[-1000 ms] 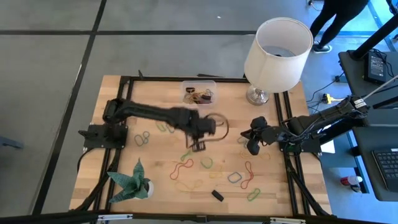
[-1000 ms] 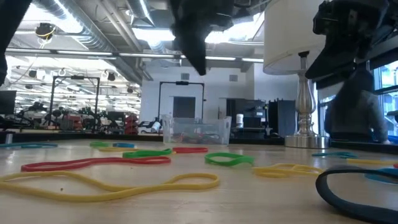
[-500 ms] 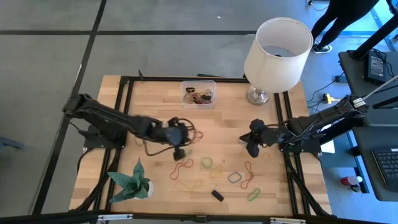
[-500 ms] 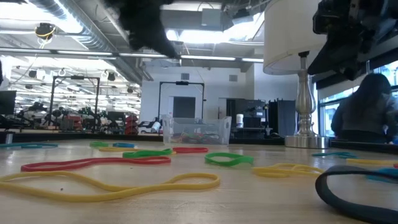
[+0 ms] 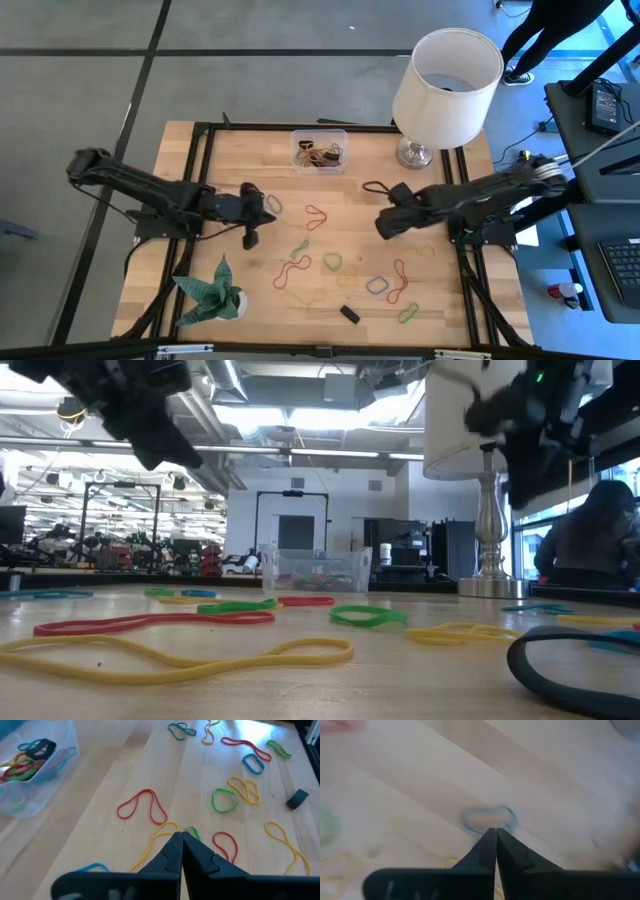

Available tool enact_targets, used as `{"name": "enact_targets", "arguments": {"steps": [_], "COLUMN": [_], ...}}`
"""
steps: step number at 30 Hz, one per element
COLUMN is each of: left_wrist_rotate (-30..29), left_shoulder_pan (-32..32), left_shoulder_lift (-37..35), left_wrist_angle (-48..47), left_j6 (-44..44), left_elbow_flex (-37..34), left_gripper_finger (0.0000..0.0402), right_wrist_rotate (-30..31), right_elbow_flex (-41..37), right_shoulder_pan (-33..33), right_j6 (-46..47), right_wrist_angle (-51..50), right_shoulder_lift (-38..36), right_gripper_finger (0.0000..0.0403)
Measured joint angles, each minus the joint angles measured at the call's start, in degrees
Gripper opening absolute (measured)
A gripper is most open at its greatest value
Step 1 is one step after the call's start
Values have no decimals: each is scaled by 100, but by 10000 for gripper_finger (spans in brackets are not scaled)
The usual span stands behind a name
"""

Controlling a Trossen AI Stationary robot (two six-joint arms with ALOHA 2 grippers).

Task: Pick and place rubber bands into bin
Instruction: Put the blue rubber band into the transparent bin

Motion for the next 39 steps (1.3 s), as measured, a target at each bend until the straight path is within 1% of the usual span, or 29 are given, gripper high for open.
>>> {"name": "enact_targets", "arguments": {"steps": [2,4,6,9,15,17,19,22,26,29,32,33,36,39], "left_wrist_rotate": [-1,4,11,20,245,245,245,304,441,603,769,840,961,998], "left_shoulder_pan": [0,0,0,0,8,11,11,11,11,11,11,11,11,11], "left_shoulder_lift": [-293,-561,-818,-1164,-1693,-1846,-1959,-2066,-2118,-2115,-2115,-2116,-2116,-2114], "left_wrist_angle": [-1,-21,-4,-58,-100,-160,-173,-192,-201,-204,-223,-225,-228,-244], "left_j6": [68,109,201,393,1009,1098,1135,1139,1139,1139,1130,1127,1132,1136], "left_elbow_flex": [-198,-365,-505,-665,-684,-684,-684,-684,-684,-684,-684,-684,-684,-685], "left_gripper_finger": [2,1,2,1,2,1,2,1,2,2,2,2,2,2], "right_wrist_rotate": [-322,-665,-853,-864,-865,-882,-1074,-1163,-1257,-1300,-1314,-1318,-1267,-898], "right_elbow_flex": [34,-40,-145,-213,-216,-216,-216,-216,-211,-379,-442,-413,-171,335], "right_shoulder_pan": [-157,-296,-367,-391,-391,-389,-391,-389,-385,-385,-384,-380,-376,-373], "right_j6": [271,455,748,1274,1627,1660,1665,1691,1885,1932,1986,1987,1985,1922], "right_wrist_angle": [-230,-185,-58,12,118,135,264,454,644,978,1176,1150,975,922], "right_shoulder_lift": [288,521,733,1025,1536,1700,1890,2133,2406,2455,2442,2435,2386,2227], "right_gripper_finger": [28,47,68,102,169,183,187,178,138,89,25,14,10,3]}}
